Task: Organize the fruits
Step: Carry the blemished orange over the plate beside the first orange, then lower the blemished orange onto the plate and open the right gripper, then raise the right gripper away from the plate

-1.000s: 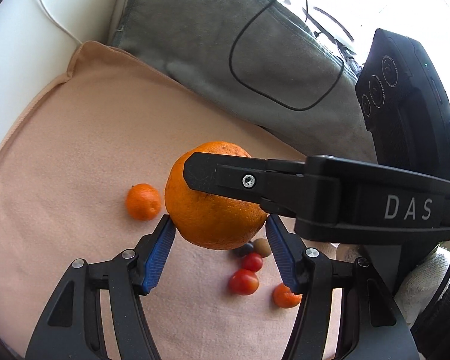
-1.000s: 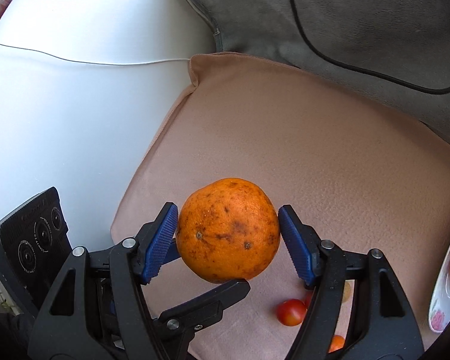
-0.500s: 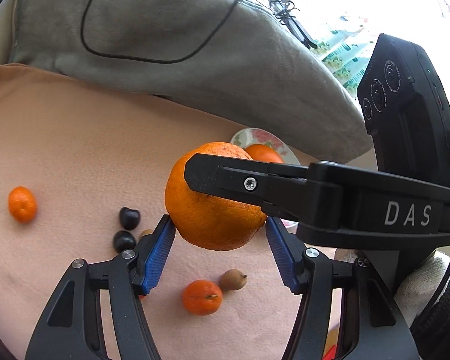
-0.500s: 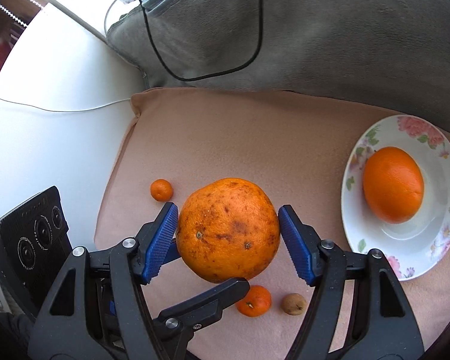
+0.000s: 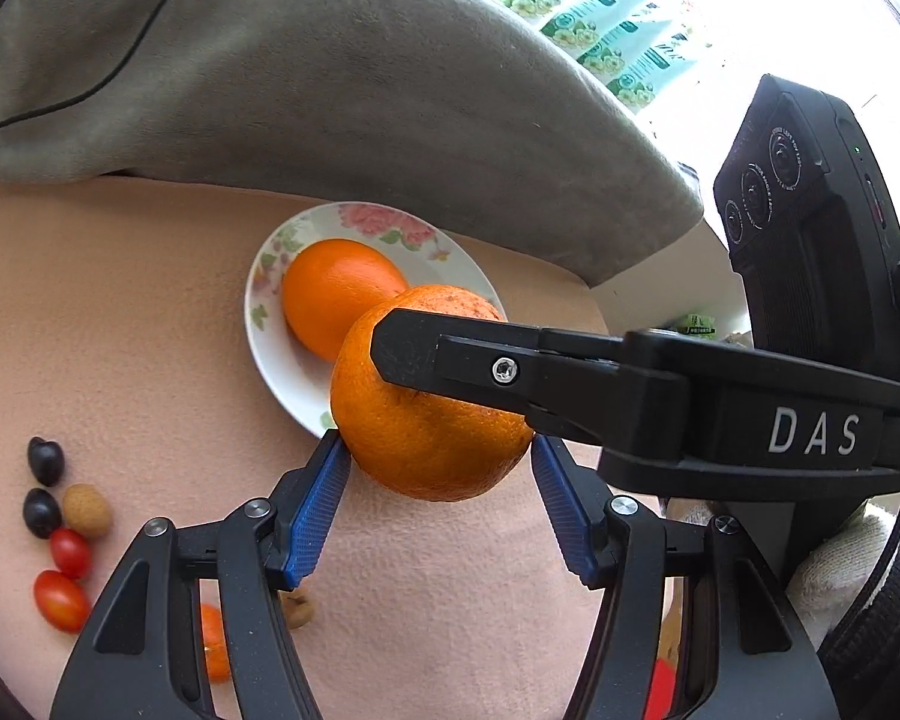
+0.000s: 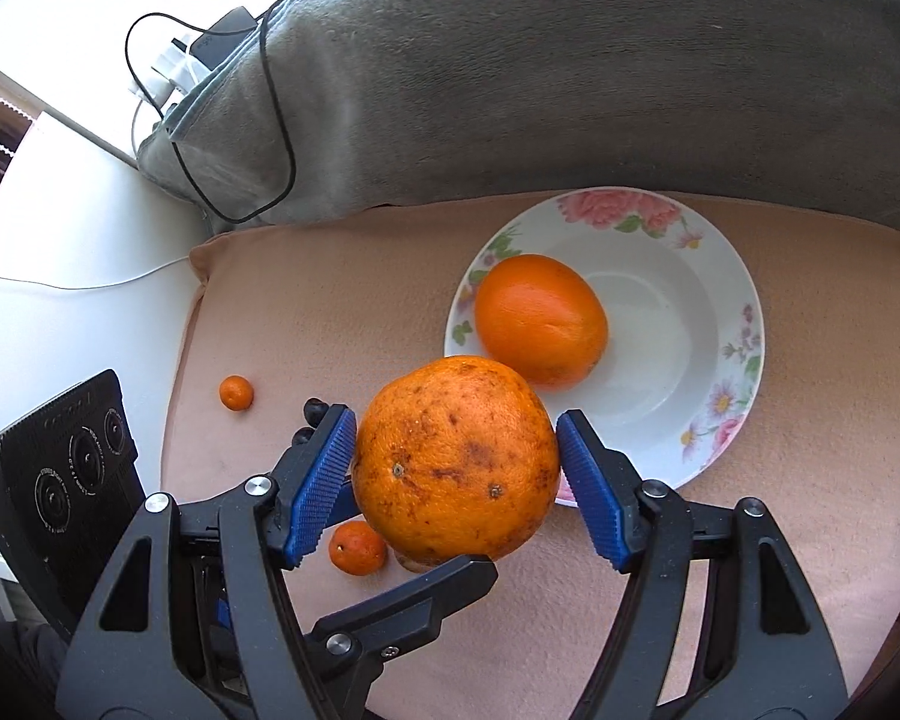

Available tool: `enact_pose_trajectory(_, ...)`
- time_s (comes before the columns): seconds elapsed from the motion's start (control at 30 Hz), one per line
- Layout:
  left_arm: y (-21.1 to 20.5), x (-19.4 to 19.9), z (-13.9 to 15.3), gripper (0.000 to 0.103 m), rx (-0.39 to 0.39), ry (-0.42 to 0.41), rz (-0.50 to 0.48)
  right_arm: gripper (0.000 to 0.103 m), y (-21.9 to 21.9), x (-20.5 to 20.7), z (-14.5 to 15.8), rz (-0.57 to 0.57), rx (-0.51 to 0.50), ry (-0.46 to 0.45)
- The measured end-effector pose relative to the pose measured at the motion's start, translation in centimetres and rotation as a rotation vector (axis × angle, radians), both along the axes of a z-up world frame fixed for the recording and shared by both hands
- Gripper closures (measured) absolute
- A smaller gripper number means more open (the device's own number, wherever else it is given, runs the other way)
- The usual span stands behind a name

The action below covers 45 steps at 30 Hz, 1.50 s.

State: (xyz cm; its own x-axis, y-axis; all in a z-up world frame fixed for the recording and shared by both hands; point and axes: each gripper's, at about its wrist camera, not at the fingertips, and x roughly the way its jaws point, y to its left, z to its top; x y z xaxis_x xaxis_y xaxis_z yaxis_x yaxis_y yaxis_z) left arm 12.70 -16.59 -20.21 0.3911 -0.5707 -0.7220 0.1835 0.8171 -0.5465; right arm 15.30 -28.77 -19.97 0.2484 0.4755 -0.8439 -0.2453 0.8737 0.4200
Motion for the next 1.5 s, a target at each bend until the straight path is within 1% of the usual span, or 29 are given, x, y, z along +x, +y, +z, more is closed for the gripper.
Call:
enact_pose_trajectory(0.17,-2.5,0.9,-1.0,0.042,-0.010,0.008,-0.005,0.031,-2.5,0.7,-0.8,-0.013,-0.008,0.008)
enact_pose_trajectory(0.37,-3.9,1.1,-1.2,0.042,-0.026,0.005,0.020,0.031,-4.7,2.4,-1.5,0.006,-0.017,0.008)
enact_pose_trajectory(0.63,-5.8,1.9,-2.1,0.042,-0.023,0.003,0.054,0.031,-6.1,4.7,-2.5,0.060,-0.039,-0.006)
enact_pose_trajectory(0.77,-6.2,2.3,-2.1,0.042,-0.020,-0.009,0.069,0.031,-6.7,5.7,-3.1,0.048,-0.029,0.003)
enact_pose_trajectory(0.87,-6.0,2.0,-1.3,0.042,-0.021,-0.036,0.066,0.031,-7.2,6.1,-2.9,0.025,-0.014,-0.010)
enact_pose_trajectory(1.0,-6.0,1.4,0.2,0.042,0.000,-0.077,0.045,0.031,-7.8,6.1,-1.4,-0.002,-0.008,-0.053)
enact_pose_trajectory(1.13,-5.6,0.7,1.4,0.042,0.007,-0.090,0.041,0.031,-8.2,5.8,-0.2,-0.042,0.006,-0.068)
enact_pose_trajectory(1.23,-4.8,0.0,2.1,0.042,0.010,-0.095,0.036,0.031,-8.1,5.0,0.4,-0.053,0.007,-0.074)
enact_pose_trajectory(1.33,-3.7,-1.2,2.9,0.042,0.020,-0.108,0.029,0.031,-7.7,3.8,1.1,-0.061,-0.013,-0.088)
enact_pose_trajectory(1.5,-2.1,-3.4,4.0,0.042,0.027,-0.106,0.017,0.031,-6.7,1.8,2.1,-0.076,-0.032,-0.111)
